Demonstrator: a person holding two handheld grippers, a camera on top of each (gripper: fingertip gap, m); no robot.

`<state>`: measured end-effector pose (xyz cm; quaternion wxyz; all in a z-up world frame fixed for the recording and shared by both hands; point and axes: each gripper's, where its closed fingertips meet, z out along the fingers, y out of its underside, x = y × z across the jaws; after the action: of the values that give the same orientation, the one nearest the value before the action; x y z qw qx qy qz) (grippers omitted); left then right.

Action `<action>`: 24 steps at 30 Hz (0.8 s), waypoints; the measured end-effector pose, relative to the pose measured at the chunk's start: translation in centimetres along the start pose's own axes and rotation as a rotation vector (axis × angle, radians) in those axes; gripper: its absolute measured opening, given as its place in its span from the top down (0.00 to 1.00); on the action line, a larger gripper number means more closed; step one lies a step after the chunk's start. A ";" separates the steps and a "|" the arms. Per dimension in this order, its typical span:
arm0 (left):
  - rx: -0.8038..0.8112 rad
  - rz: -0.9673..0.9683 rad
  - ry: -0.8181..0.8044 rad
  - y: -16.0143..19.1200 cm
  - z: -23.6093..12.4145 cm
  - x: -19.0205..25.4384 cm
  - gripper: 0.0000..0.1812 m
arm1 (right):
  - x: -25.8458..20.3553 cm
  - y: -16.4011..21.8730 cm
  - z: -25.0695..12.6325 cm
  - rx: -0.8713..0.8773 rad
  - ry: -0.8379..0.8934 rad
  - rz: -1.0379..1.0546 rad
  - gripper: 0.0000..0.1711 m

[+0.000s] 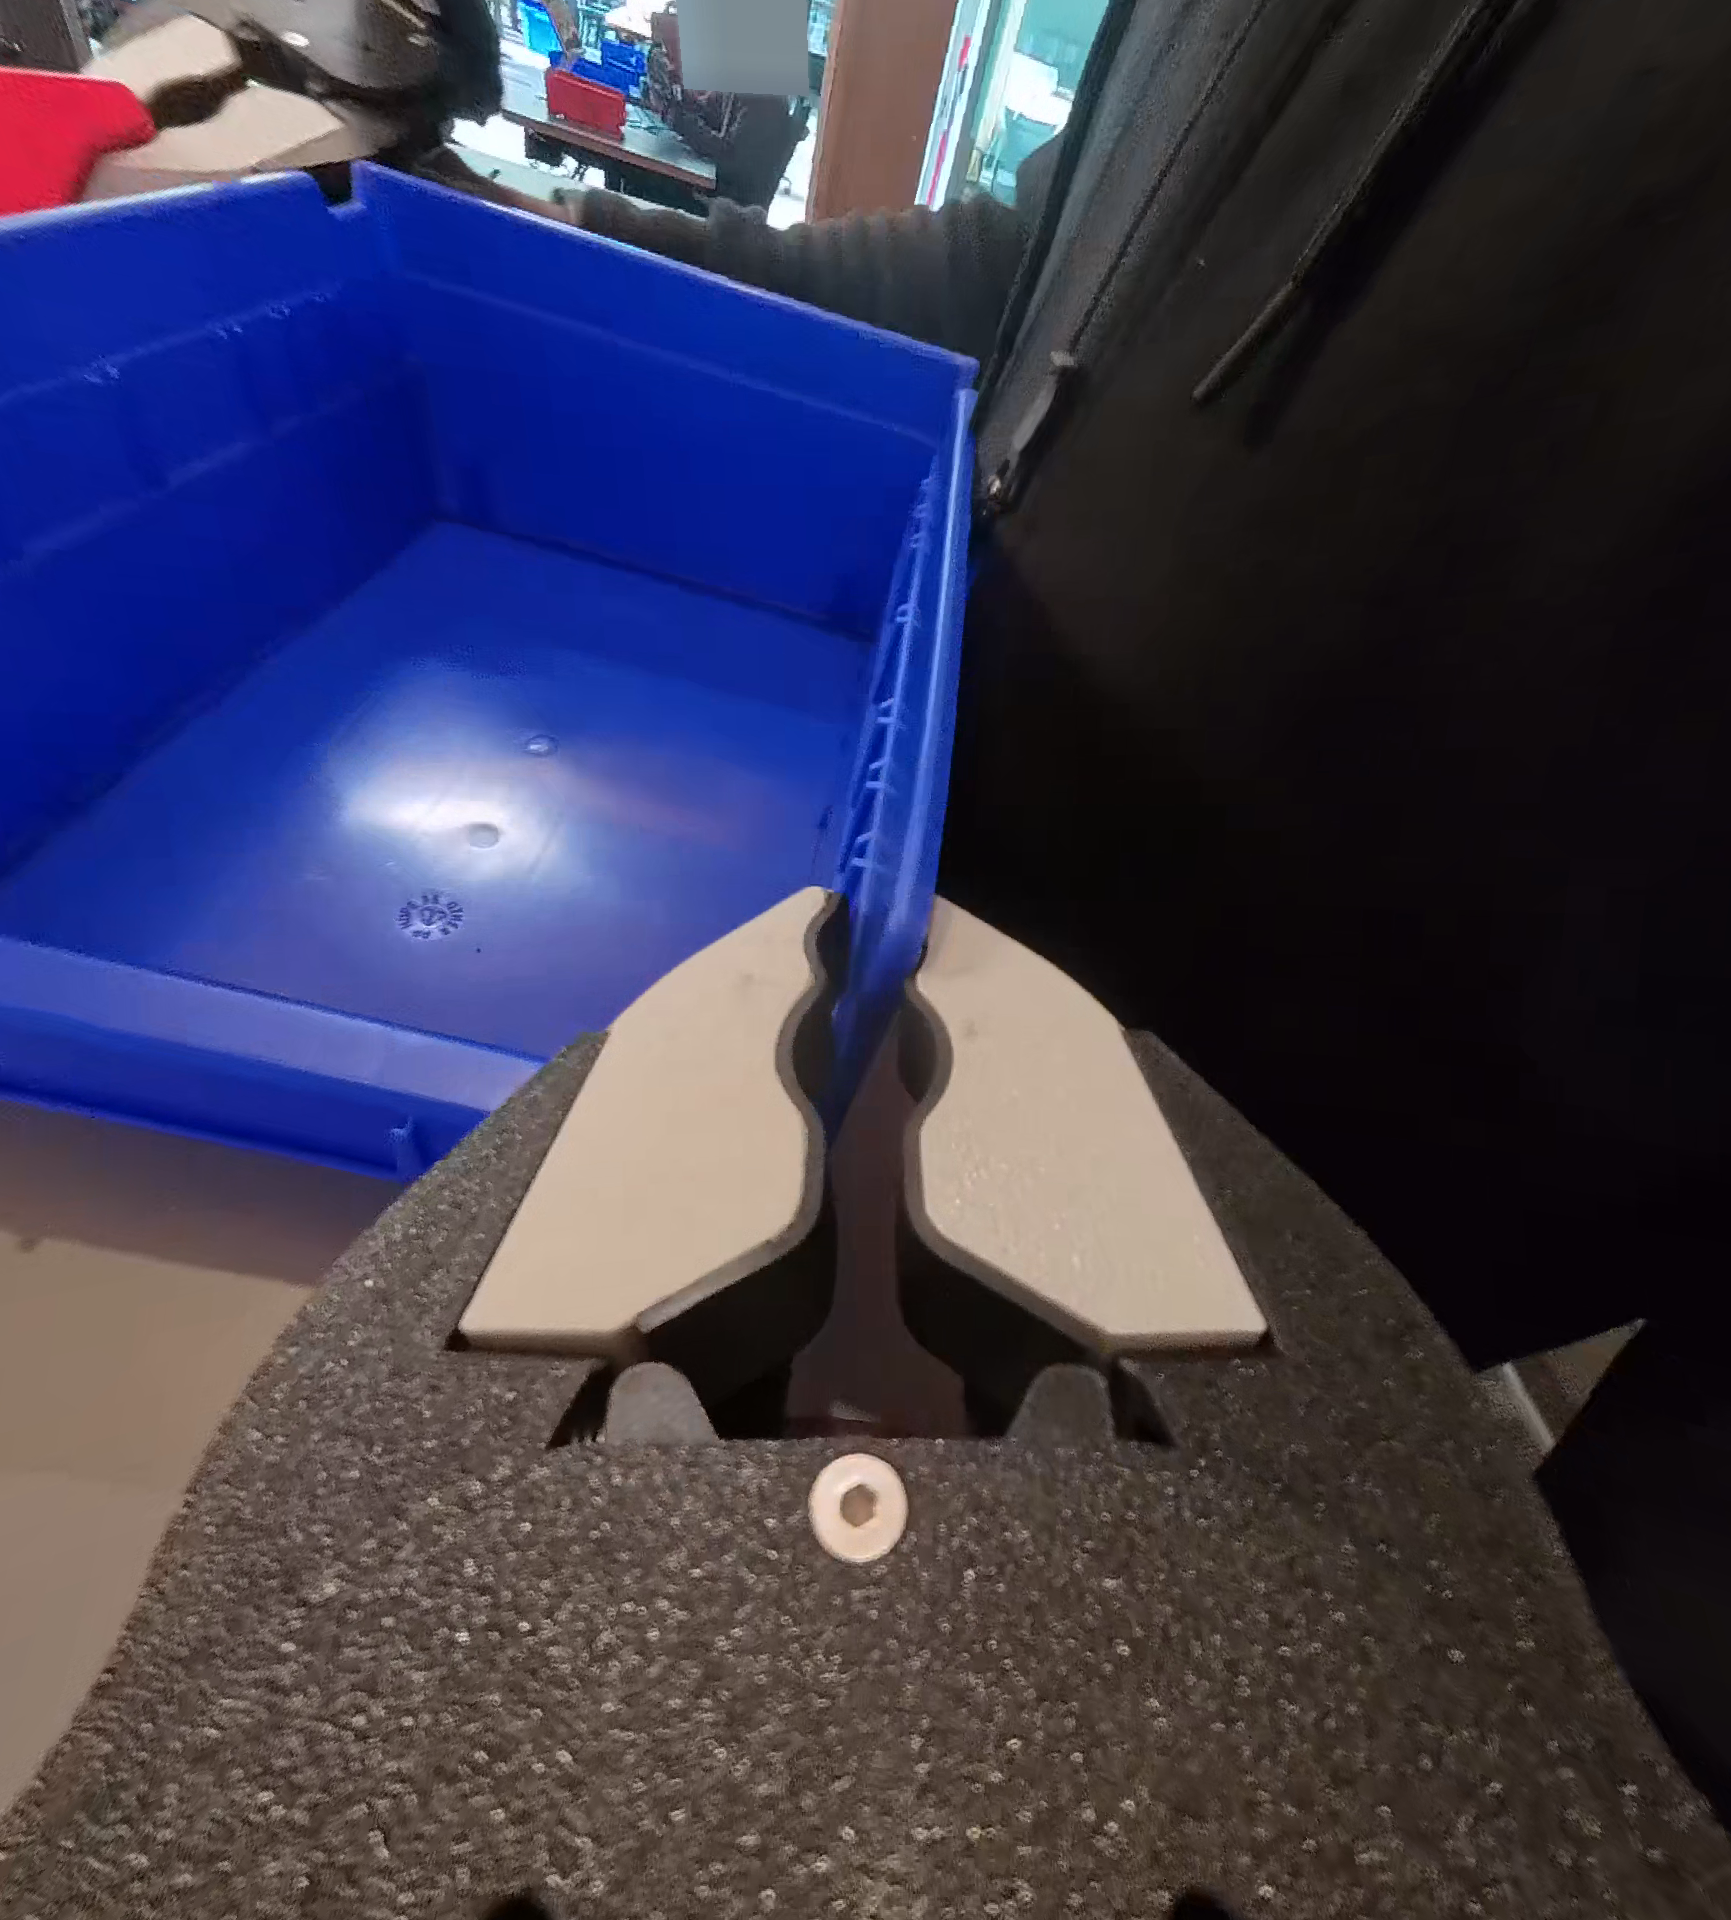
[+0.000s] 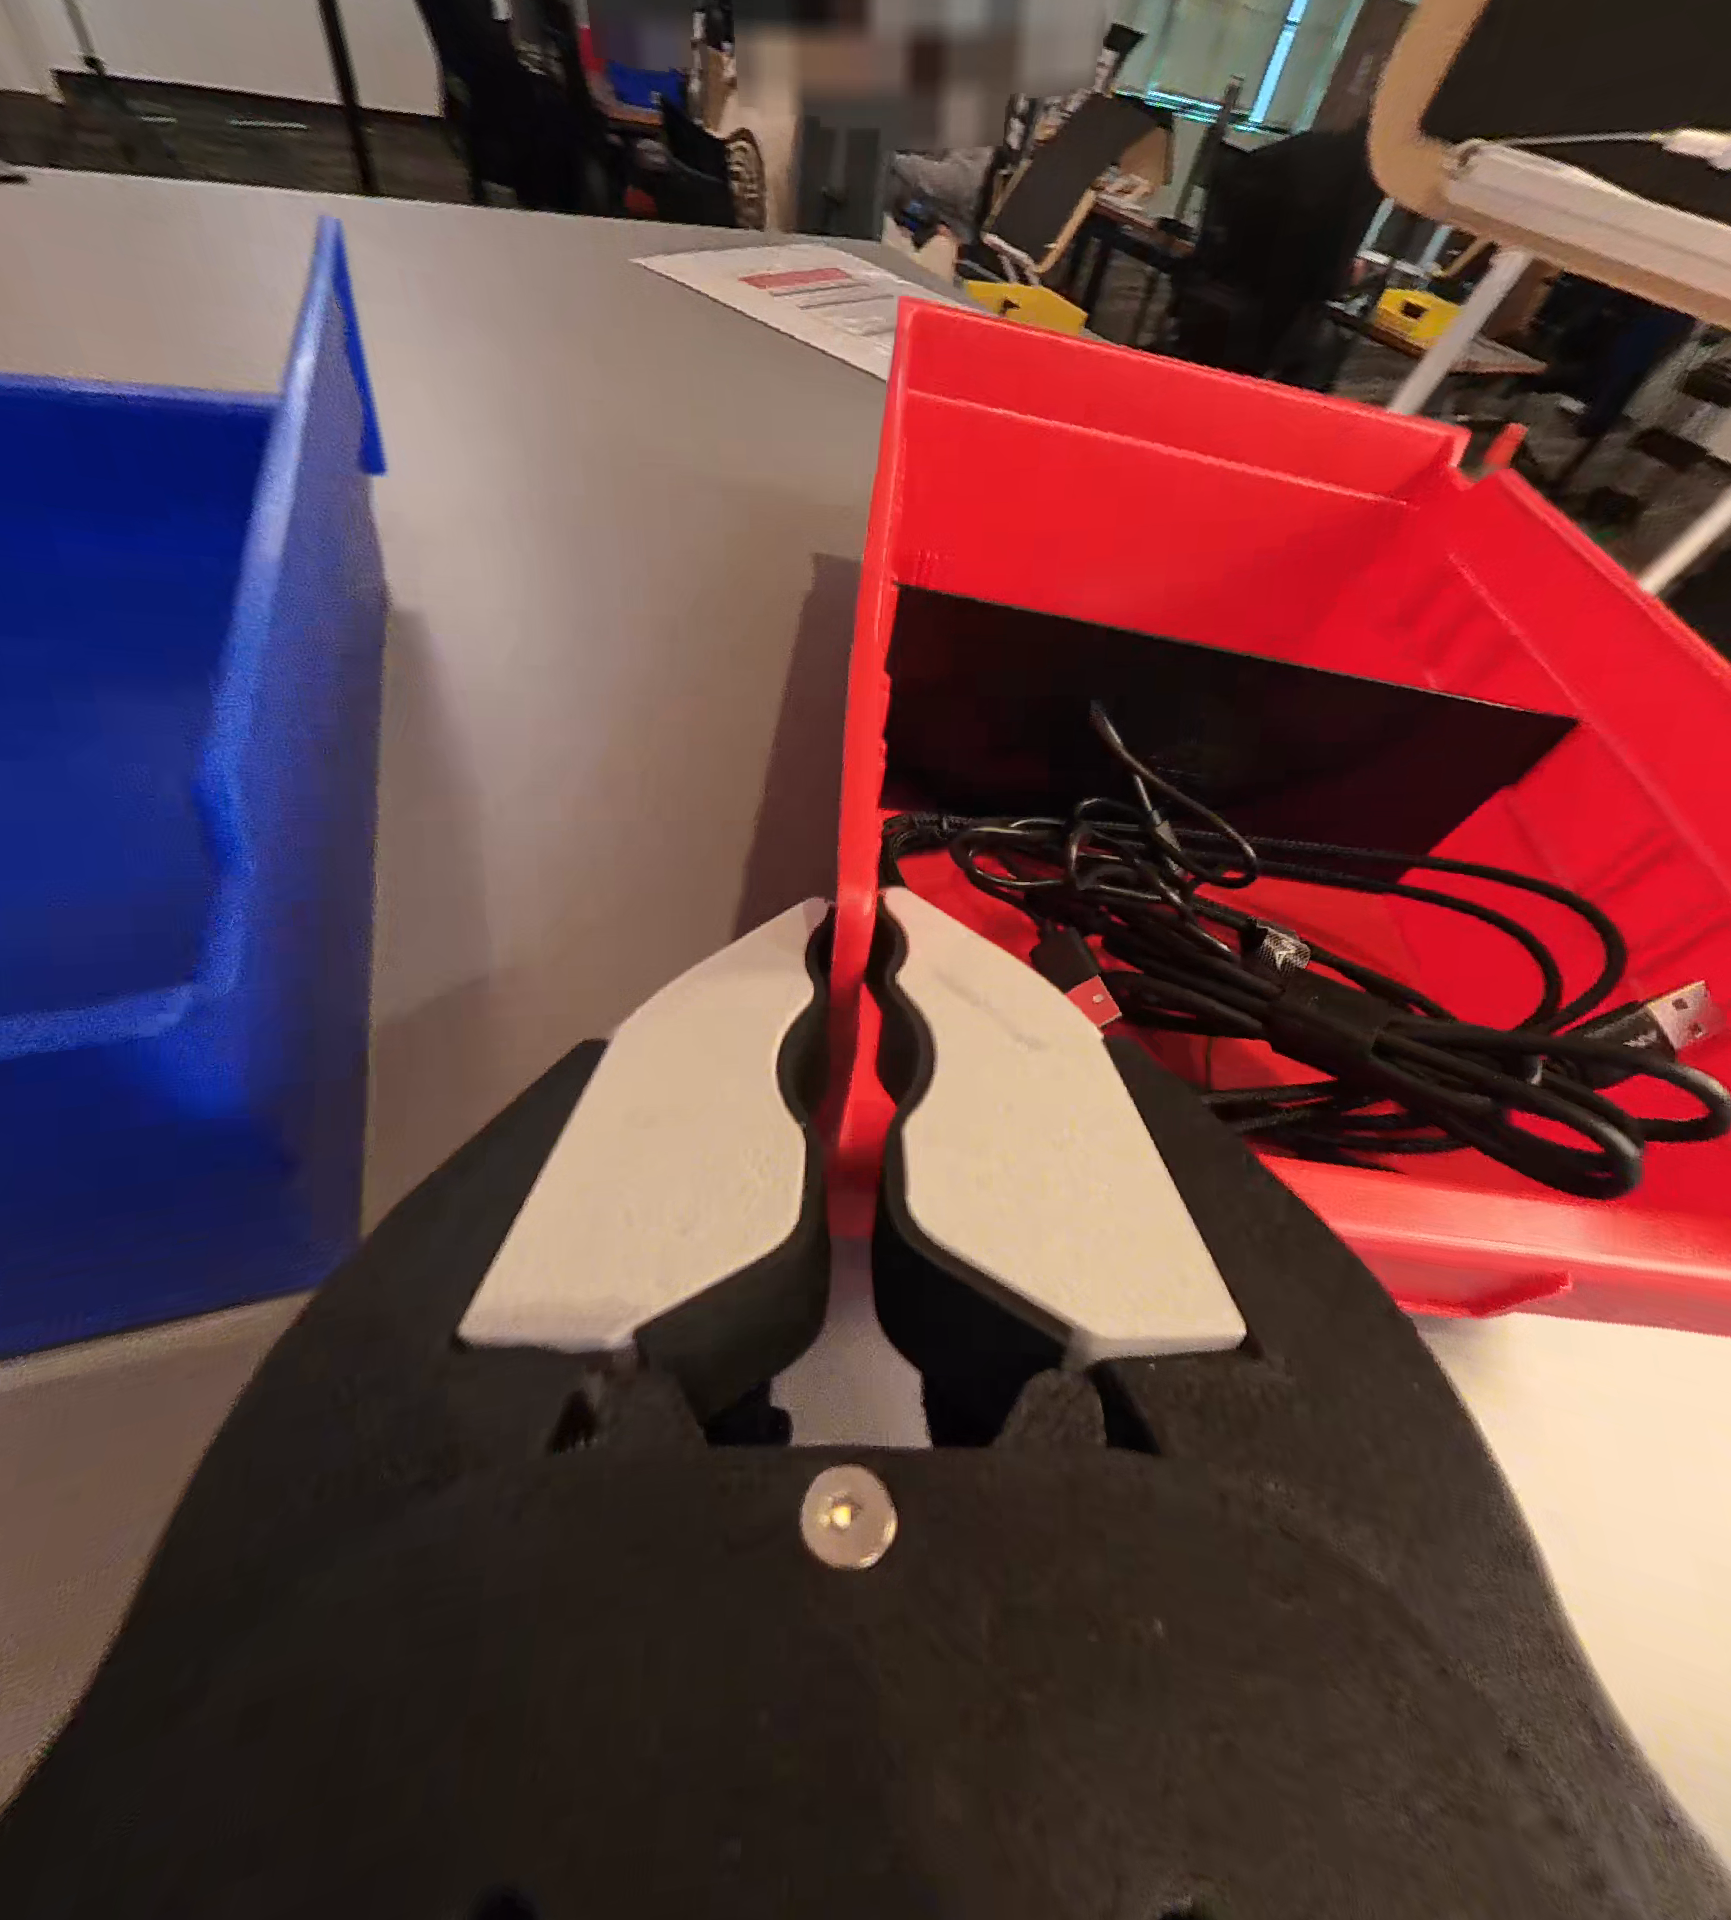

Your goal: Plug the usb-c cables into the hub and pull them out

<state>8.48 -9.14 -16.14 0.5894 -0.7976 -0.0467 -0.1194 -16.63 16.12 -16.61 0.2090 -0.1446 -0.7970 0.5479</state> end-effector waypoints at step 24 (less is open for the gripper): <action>0.275 -0.106 0.046 -5.4 1.8 1.4 0.76 | 3.9 -10.0 -2.1 0.380 -0.229 0.236 0.87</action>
<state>8.94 -5.87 -11.25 0.6869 -0.7028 -0.0913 -0.1611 -18.98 16.07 -5.94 0.0753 -0.1317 -0.6759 0.7212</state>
